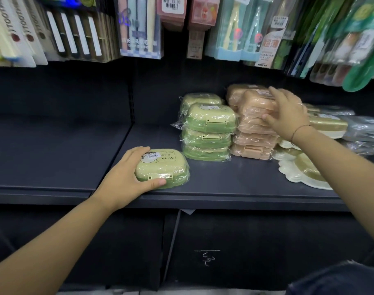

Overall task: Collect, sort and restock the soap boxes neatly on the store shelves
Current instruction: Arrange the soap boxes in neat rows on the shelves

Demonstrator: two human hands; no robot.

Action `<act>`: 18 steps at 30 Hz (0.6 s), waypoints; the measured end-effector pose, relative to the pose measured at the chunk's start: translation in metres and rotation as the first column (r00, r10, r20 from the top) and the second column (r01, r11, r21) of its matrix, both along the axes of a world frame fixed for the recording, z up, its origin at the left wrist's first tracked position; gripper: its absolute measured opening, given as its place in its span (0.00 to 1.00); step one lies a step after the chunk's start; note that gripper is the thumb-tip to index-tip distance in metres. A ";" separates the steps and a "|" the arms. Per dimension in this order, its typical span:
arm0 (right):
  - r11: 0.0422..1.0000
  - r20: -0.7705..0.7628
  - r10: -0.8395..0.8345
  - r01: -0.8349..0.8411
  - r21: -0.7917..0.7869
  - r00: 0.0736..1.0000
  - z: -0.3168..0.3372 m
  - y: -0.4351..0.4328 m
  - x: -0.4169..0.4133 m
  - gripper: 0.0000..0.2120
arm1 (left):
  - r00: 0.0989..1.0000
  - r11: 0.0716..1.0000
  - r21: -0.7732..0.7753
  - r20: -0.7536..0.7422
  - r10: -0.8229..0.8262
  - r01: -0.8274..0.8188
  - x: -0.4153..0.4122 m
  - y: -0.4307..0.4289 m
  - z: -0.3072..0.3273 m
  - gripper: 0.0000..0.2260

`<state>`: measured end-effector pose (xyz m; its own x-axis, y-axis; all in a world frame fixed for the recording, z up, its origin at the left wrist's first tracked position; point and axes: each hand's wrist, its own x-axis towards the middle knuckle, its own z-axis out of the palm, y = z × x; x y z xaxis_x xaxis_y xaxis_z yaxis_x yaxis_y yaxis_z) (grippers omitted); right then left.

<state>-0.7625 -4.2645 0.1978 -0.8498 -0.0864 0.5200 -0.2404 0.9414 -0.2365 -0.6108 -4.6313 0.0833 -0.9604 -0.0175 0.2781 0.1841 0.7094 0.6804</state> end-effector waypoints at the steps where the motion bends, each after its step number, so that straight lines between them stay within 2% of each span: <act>1: 1.000 -0.012 -0.002 0.002 -0.007 1.000 -0.002 -0.004 0.004 0.35 | 1.000 1.000 -0.001 0.002 0.004 -0.004 0.000 0.000 0.000 0.46; 3: 1.000 -0.054 0.012 -0.013 -0.017 0.998 -0.004 -0.013 0.014 0.37 | 1.000 1.000 -0.001 0.009 0.013 -0.013 0.000 0.000 0.001 0.47; 5: 0.994 -0.176 0.077 -0.090 -0.068 0.981 -0.004 -0.029 0.031 0.35 | 1.000 1.000 0.006 0.025 0.019 -0.019 0.000 0.000 0.001 0.49; 7: 0.947 -0.314 0.259 -0.304 -0.105 0.913 -0.009 -0.056 0.057 0.29 | 0.999 1.000 0.018 0.040 0.009 -0.010 0.000 0.000 0.002 0.48; 8: 0.902 -0.294 0.381 -0.422 -0.090 0.877 -0.016 -0.075 0.072 0.27 | 0.999 1.000 0.023 0.043 -0.004 0.003 0.001 0.000 0.001 0.48; 9: 0.852 -0.186 0.499 -0.519 -0.073 0.846 -0.027 -0.094 0.087 0.28 | 0.999 0.999 0.030 0.049 -0.021 0.020 0.001 0.000 0.002 0.47; 10: 0.807 -0.009 0.588 -0.587 -0.063 0.809 -0.038 -0.112 0.100 0.32 | 0.998 0.999 0.040 0.057 -0.040 0.037 0.002 -0.001 0.002 0.47; 12: 0.770 0.334 0.612 -0.636 -0.048 0.716 -0.061 -0.140 0.108 0.44 | 0.994 0.996 0.052 0.075 -0.076 0.072 0.002 -0.006 0.002 0.47; 13: 0.774 0.433 0.582 -0.631 -0.039 0.688 -0.072 -0.149 0.104 0.48 | 0.993 0.996 0.035 0.082 -0.090 0.087 0.003 -0.009 0.001 0.48; 15: 0.798 0.502 0.545 -0.599 -0.065 0.672 -0.084 -0.160 0.092 0.51 | 0.991 0.994 -0.049 0.091 -0.095 0.099 0.004 -0.015 -0.001 0.50; 18: 0.827 0.482 0.533 -0.549 -0.123 0.695 -0.092 -0.169 0.083 0.52 | 0.994 0.988 -0.152 0.110 -0.025 0.042 0.006 -0.018 -0.002 0.50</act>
